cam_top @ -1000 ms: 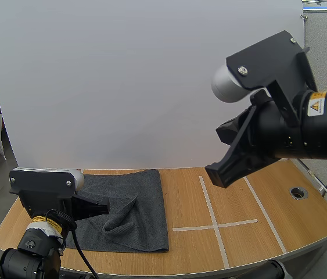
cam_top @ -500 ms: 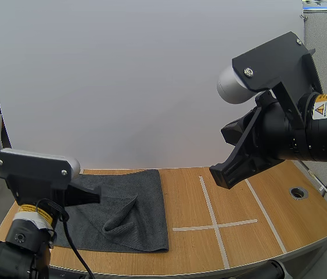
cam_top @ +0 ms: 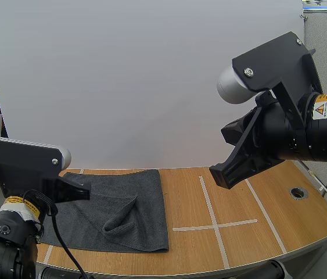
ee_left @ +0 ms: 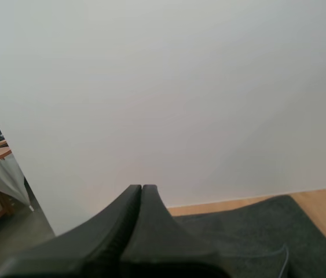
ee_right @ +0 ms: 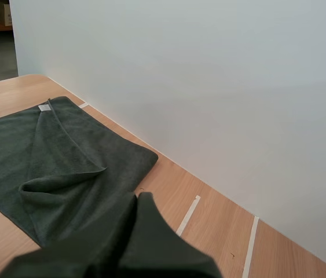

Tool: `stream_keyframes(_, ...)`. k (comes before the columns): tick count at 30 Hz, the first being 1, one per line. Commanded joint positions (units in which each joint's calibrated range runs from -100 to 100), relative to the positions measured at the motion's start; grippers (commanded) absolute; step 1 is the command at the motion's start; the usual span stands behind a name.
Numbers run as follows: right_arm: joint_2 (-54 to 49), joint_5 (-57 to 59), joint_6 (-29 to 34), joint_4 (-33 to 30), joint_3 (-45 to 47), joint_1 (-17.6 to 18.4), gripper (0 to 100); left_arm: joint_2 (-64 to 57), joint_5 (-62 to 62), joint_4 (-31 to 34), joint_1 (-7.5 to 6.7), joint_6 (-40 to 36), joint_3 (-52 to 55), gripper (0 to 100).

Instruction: Fold the towel

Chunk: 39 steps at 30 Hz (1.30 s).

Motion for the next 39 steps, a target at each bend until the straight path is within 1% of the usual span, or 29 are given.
stream_keyframes(1,-0.5,0.0,0.2,-0.3,0.0,-0.2,0,-0.2,9.0,-1.4,-0.11,10.4,-1.1,0)
stream_keyframes(3,-0.5,0.0,0.2,-0.3,0.0,-0.2,0,0.9,10.4,-6.5,-0.20,16.4,-1.9,0)
stream_keyframes(5,-0.5,0.0,0.2,-0.3,0.0,-0.2,0,4.0,13.7,-14.4,-0.20,23.6,-3.5,0)
stream_keyframes(7,-0.5,0.0,0.2,-0.3,0.0,-0.2,0,8.2,15.9,-21.2,-0.25,29.7,-5.0,0)
stream_keyframes(8,-0.5,0.0,0.2,-0.3,0.0,-0.2,0,10.6,16.3,-24.0,-0.49,32.2,-5.8,0)
stream_keyframes(12,-0.5,0.0,0.2,-0.3,0.0,-0.2,0,21.4,14.9,-29.9,-2.12,39.0,-9.6,0)
stream_keyframes(18,-0.5,0.0,0.2,-0.3,0.0,-0.2,0,38.4,9.6,-34.0,-3.81,45.6,-14.4,1)
stream_keyframes(19,-0.5,0.0,0.2,-0.3,0.0,-0.2,0,42.0,9.3,-34.4,-3.98,46.7,-15.4,4)
stream_keyframes(21,-0.5,0.0,0.2,-0.3,0.0,-0.2,0,47.2,8.6,-34.6,-4.22,48.5,-16.9,15)
stream_keyframes(24,-0.5,0.0,0.2,-0.3,0.0,-0.2,0,55.1,7.9,-34.7,-4.22,50.6,-18.8,41)
stream_keyframes(26,-0.5,0.0,0.2,-0.3,0.0,-0.2,0,59.5,7.4,-35.1,-4.22,52.5,-19.9,62)
stream_keyframes(28,-0.5,0.0,0.2,-0.3,0.0,-0.2,0,62.9,7.5,-36.0,-4.22,54.1,-20.5,76)
stream_keyframes(29,-0.5,0.0,0.2,-0.3,0.0,-0.2,0,64.6,7.5,-36.6,-4.22,55.4,-20.9,86)
stream_keyframes(31,-0.5,0.0,0.2,-0.3,0.0,-0.2,0,67.3,7.6,-37.7,-4.22,57.2,-21.1,97)
stream_keyframes(33,-0.5,0.0,0.2,-0.3,0.0,-0.2,0,70.2,6.6,-39.1,-4.22,59.7,-21.1,100)
stream_keyframes(35,-0.5,0.0,0.2,-0.3,0.0,-0.2,0,72.5,5.5,-40.2,-4.22,61.0,-21.1,100)
stream_keyframes(39,-0.5,0.0,0.2,-0.3,0.0,-0.2,0,77.0,4.2,-40.4,-4.22,61.0,-22.1,100)
